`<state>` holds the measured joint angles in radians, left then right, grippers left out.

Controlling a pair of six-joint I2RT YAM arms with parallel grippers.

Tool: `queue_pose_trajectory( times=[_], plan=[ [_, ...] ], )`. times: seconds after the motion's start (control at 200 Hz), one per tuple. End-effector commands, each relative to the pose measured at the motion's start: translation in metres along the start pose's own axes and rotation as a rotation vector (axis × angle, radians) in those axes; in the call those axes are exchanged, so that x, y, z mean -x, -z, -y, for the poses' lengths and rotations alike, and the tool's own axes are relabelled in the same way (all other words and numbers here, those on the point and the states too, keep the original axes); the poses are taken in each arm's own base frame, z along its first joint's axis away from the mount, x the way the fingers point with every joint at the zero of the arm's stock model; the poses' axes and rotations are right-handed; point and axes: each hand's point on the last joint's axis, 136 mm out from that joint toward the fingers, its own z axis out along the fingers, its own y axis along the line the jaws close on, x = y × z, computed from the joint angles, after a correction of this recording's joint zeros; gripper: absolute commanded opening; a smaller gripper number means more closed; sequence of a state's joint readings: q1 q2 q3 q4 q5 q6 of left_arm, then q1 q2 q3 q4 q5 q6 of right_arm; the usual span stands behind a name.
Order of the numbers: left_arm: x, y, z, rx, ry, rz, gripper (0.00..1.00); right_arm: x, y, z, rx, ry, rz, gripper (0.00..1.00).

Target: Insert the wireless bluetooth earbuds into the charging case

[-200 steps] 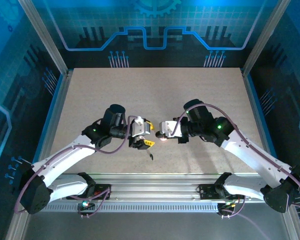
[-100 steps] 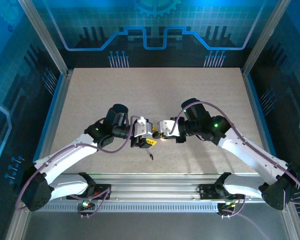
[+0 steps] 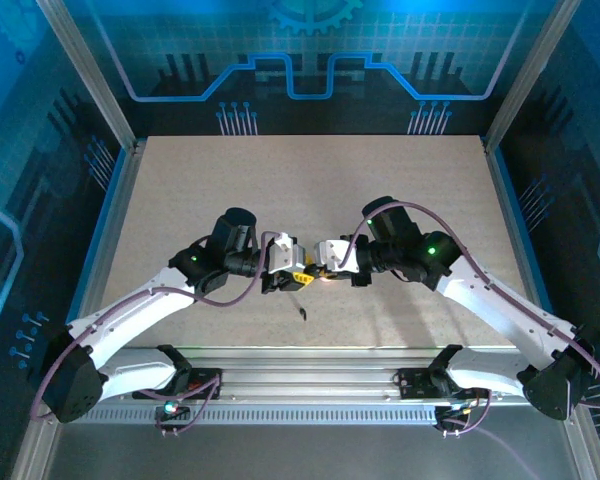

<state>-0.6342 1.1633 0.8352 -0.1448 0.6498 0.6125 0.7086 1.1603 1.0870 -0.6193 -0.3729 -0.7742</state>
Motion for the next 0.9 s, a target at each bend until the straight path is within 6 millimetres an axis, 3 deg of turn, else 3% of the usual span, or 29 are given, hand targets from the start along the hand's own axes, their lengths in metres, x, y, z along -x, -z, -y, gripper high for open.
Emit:
queue_pose_trajectory(
  times=[0.0, 0.36, 0.895],
  plan=[
    [0.0082, -0.0002, 0.0079, -0.027, -0.050, 0.038, 0.28, 0.0155, -0.0012, 0.0070, -0.010, 0.011, 0.052, 0.11],
    [0.0038, -0.0032, 0.0062, -0.025, -0.049, 0.028, 0.42, 0.0142, -0.0025, 0.0090, -0.021, 0.009, 0.050, 0.10],
    [0.0021, -0.0050, 0.0063, -0.032, -0.044, 0.024, 0.51, 0.0152, 0.0010, 0.0076, -0.036, 0.008, 0.064, 0.10]
  ],
)
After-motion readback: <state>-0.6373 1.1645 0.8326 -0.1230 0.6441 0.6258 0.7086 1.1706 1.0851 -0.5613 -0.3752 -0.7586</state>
